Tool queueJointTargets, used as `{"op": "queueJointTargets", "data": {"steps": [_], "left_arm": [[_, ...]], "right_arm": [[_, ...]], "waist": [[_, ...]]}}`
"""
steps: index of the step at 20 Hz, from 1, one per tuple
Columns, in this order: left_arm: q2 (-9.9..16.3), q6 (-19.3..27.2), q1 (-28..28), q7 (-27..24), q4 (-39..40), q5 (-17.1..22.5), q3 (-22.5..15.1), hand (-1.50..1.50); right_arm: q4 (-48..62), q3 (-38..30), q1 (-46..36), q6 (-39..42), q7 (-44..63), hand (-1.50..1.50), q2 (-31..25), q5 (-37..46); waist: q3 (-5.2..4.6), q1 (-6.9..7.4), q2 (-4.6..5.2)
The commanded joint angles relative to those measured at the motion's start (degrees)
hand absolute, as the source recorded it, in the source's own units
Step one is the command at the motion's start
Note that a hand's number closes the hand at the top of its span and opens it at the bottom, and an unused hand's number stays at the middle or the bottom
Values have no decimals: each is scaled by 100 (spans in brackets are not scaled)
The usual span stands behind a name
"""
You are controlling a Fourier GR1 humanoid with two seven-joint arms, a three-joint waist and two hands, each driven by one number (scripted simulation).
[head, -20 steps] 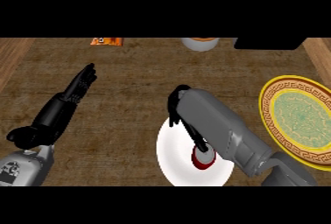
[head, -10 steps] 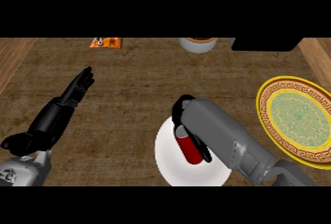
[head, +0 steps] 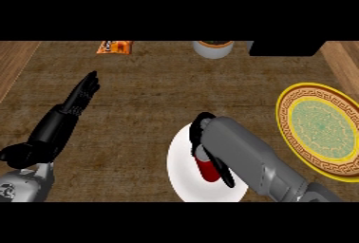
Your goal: Pick the can from the plate and place it in the plate
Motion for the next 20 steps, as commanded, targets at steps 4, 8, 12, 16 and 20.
{"op": "queueJointTargets", "data": {"steps": [4,8,12,16,20], "left_arm": [[-21,-158,-133,63,97,71,120,0],[-22,-338,-202,-196,341,60,213,0],[-92,-352,-23,-229,222,-185,214,0],[-71,-112,174,23,187,-32,329,0],[17,-51,312,59,270,-32,477,0]], "right_arm": [[-927,350,709,487,-561,150,-223,142],[-1253,383,809,306,-825,150,-474,408],[-1445,79,913,-56,-510,150,-310,730],[-2507,-187,990,-3004,619,150,-450,1798],[-3343,-454,885,-4388,1110,150,-694,2616]], "waist": [[26,0,163],[24,25,185],[21,18,157],[42,-437,-109],[63,-761,-301]]}}
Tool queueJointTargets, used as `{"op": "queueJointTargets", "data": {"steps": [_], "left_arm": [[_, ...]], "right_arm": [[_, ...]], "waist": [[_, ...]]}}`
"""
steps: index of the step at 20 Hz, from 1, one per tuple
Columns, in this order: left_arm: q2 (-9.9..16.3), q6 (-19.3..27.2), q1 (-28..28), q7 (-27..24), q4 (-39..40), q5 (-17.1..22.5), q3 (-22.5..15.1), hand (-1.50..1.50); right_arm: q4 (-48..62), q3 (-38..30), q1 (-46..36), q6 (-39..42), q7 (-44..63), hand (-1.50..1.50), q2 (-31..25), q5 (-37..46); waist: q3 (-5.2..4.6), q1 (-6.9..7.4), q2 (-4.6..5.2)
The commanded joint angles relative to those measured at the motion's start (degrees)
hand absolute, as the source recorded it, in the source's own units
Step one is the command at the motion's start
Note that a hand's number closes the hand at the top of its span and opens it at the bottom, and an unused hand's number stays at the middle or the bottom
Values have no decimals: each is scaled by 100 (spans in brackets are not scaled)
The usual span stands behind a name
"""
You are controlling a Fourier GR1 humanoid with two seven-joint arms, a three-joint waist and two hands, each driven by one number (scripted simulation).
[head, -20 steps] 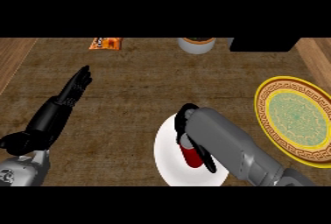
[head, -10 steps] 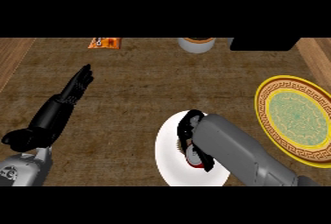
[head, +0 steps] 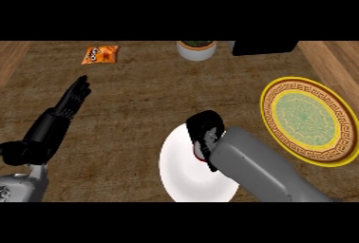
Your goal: Pick the can from the plate and place it in the plate
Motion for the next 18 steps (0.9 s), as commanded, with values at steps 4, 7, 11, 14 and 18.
{"op": "queueJointTargets", "data": {"steps": [4,7,11,14,18], "left_arm": [[61,85,205,-25,94,-16,159,0],[92,-2,305,-13,-90,80,177,0],[81,-31,307,-68,-245,102,180,0],[85,11,288,-31,-328,24,165,0],[109,-113,310,-131,-251,65,205,0]], "right_arm": [[-1719,112,431,-2524,1019,150,-17,1574],[-2636,345,903,-3051,1501,150,-190,2184],[-3917,859,1618,-3278,2378,150,-244,2985],[-4880,891,2161,-3363,2705,150,-754,3621],[-5974,744,2808,-3253,2995,150,-1362,4429]], "waist": [[-3,-282,-15],[-7,-162,37],[-20,-84,94],[-19,-3,155],[-25,87,213]]}}
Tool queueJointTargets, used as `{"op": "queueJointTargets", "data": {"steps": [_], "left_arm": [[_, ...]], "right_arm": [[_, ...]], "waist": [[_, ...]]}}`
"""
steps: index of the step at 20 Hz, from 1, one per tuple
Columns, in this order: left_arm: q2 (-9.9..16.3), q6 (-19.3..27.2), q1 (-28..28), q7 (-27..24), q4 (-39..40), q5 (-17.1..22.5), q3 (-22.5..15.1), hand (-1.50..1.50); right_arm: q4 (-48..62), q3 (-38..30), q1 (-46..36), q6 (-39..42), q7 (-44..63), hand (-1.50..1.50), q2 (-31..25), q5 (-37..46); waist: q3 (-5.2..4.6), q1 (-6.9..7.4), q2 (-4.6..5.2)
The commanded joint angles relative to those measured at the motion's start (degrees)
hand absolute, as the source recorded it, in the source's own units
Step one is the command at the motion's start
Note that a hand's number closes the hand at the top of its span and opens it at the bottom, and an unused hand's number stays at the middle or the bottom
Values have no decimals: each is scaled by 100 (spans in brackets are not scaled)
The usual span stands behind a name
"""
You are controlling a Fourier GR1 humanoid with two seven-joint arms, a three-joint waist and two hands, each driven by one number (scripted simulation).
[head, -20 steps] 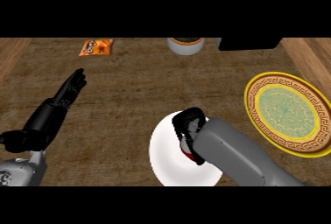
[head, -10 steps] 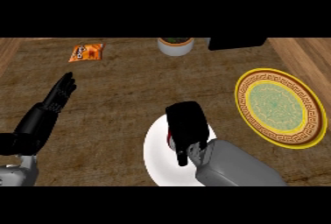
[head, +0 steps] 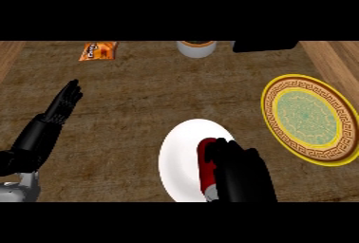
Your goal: Pick the can from the plate and place it in the plate
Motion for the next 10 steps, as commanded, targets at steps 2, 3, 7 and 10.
{"op": "queueJointTargets", "data": {"steps": [2,3,7,10], "left_arm": [[-8,-65,155,-119,-133,-52,-41,0],[-89,-2,-93,143,-247,-130,-186,0],[-120,-176,-270,14,20,-171,-181,0],[-173,-138,-362,372,-412,-121,-163,0]], "right_arm": [[-1438,187,1070,-89,1078,150,-612,1231],[-1583,63,1173,-8,1081,150,-640,1342],[-1929,-692,1807,-272,461,150,-1228,1459],[-1603,-1348,1909,-444,191,150,-958,1202]], "waist": [[-1,154,60],[1,194,89],[1,359,161],[2,455,171]]}}
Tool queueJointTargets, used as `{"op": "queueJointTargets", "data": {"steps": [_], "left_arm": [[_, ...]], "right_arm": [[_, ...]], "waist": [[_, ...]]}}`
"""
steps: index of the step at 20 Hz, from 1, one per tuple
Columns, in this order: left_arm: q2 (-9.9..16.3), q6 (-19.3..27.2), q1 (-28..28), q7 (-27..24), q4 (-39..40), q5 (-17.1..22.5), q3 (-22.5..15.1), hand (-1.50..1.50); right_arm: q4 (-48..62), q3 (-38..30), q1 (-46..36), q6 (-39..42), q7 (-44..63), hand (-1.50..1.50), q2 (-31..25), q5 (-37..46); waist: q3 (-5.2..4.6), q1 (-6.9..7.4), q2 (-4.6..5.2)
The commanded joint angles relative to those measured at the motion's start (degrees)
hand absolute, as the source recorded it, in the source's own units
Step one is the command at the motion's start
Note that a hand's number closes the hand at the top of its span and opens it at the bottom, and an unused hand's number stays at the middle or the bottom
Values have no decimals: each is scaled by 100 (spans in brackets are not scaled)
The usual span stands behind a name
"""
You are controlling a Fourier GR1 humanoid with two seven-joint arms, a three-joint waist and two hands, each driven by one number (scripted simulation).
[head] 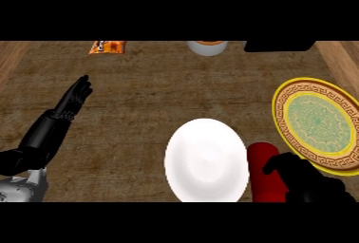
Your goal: Pick the can from the plate and place it in the plate
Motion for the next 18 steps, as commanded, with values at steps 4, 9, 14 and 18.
{"op": "queueJointTargets", "data": {"steps": [4,9,14,18], "left_arm": [[-134,-33,-191,249,-94,-141,9,0],[-203,-219,-342,164,148,-57,98,0],[-228,-369,-49,-422,335,-259,112,0],[-494,-178,-298,-37,282,-440,-22,0]], "right_arm": [[132,-1453,861,-1050,-606,150,-238,-448],[1196,-2578,644,-1945,-1504,150,-44,-1220],[2536,-3598,227,-2464,-2704,150,-359,-1951],[3789,-3990,-55,-2613,-3334,150,-410,-2088]], "waist": [[4,118,40],[4,147,52],[1,188,53],[1,189,58]]}}
